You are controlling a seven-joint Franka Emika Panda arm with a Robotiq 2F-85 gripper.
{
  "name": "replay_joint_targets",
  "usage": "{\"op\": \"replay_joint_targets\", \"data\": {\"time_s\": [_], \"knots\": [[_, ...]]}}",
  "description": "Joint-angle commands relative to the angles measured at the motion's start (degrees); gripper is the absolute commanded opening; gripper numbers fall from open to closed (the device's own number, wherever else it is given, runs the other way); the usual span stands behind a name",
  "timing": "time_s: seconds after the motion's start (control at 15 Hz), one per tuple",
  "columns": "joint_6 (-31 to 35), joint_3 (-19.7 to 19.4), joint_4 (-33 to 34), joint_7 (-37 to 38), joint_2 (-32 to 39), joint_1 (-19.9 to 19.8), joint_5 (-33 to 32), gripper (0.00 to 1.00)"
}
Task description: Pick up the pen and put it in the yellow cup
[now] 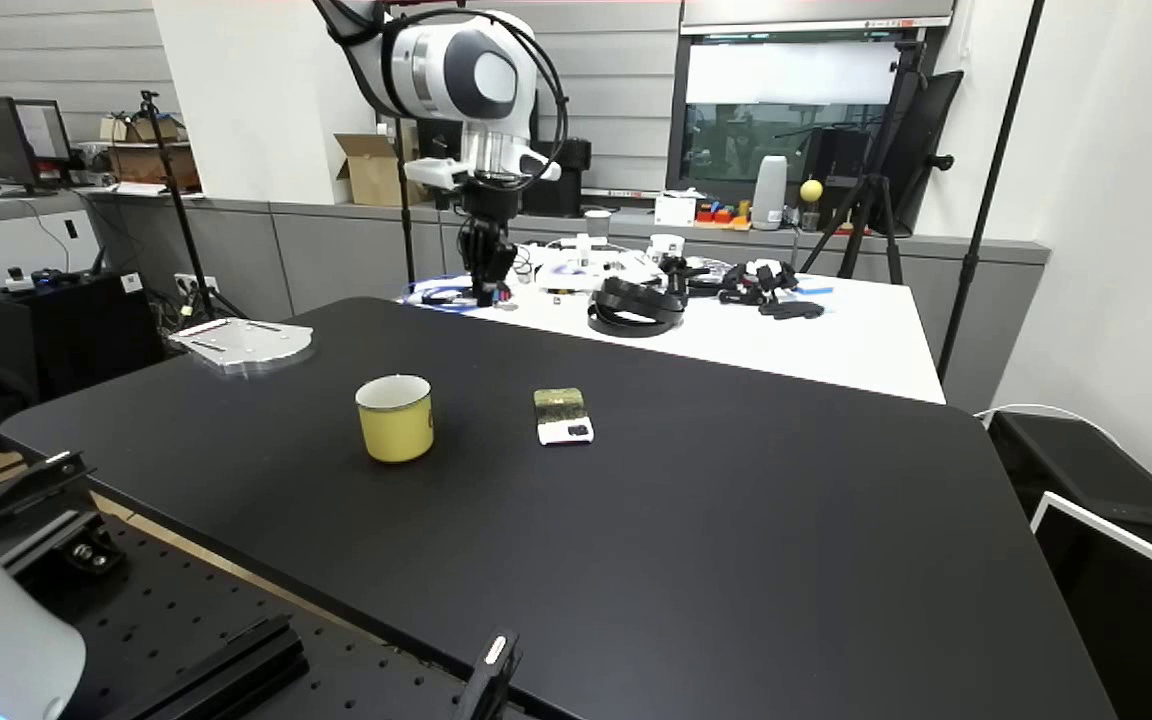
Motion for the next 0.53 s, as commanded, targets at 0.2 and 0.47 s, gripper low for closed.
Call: {"op": "replay_joint_targets", "data": {"time_s": [0.2,0.47], "knots": [[-19.09,3.14,2.36,-2.72,-1.08,-4.35,3.51,0.04],[-27.88,3.19,3.76,-3.68,0.46,-6.13,5.90,0.04]]}}
